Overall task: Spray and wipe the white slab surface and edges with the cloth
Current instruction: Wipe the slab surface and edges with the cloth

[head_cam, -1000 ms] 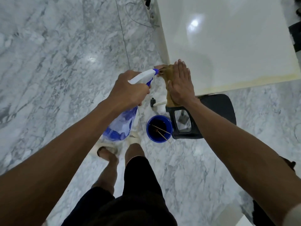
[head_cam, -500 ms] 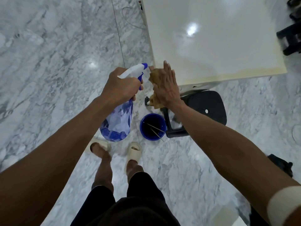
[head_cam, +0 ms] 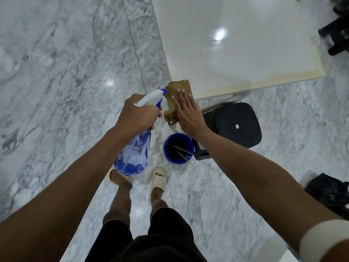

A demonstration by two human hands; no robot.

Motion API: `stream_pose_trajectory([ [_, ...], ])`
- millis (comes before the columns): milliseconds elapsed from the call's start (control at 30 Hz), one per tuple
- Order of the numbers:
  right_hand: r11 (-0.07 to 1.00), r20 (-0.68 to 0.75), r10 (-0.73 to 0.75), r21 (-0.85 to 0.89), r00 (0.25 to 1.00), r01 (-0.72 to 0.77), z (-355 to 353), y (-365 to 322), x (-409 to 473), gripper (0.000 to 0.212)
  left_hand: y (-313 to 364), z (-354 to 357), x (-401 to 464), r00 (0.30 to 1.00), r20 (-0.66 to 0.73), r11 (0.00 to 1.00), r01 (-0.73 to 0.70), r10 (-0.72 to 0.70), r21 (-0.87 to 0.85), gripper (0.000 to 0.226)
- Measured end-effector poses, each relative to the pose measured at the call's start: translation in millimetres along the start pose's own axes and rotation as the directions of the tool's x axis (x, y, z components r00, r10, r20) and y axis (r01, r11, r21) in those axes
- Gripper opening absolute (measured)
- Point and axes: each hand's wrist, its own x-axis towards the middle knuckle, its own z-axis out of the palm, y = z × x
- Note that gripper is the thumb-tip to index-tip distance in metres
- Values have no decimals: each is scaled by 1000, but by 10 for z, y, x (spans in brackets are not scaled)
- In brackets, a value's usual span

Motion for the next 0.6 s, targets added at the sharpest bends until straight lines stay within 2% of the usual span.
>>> stream_pose_trajectory([
  [67,999,-43,34,3,998,-34,60,-44,-41,69,55,21,-27,1000,6,1000,-10,10,6,27],
  [167,996,-23,21,86,1000,-19,-23,-77,-22,61,133,53,-30,1000,4,999,-22,22,42,27],
  [233,970,4,21,244,1000,-21,-217,-49,-52,52,198,84,-76,1000,13,998,-24,23,54,32],
  [300,860,50,125,492,991,-134,-520,2,-83,40,295,88,-133,999,25,998,-42,41,55,36],
  [367,626,141,293,720,946,-301,-798,91,-63,25,418,75,-195,999,25,997,-50,49,51,36],
  [467,55,327,469,916,820,-397,-1150,251,-87,21,636,34,-255,998,22,996,-64,62,69,35],
  [533,-362,468,505,877,725,-314,-1395,376,-179,25,781,29,-252,996,12,993,-84,83,88,33],
  [600,-727,580,395,672,713,-143,-1524,549,-297,40,954,67,-218,996,13,991,-93,92,96,31],
])
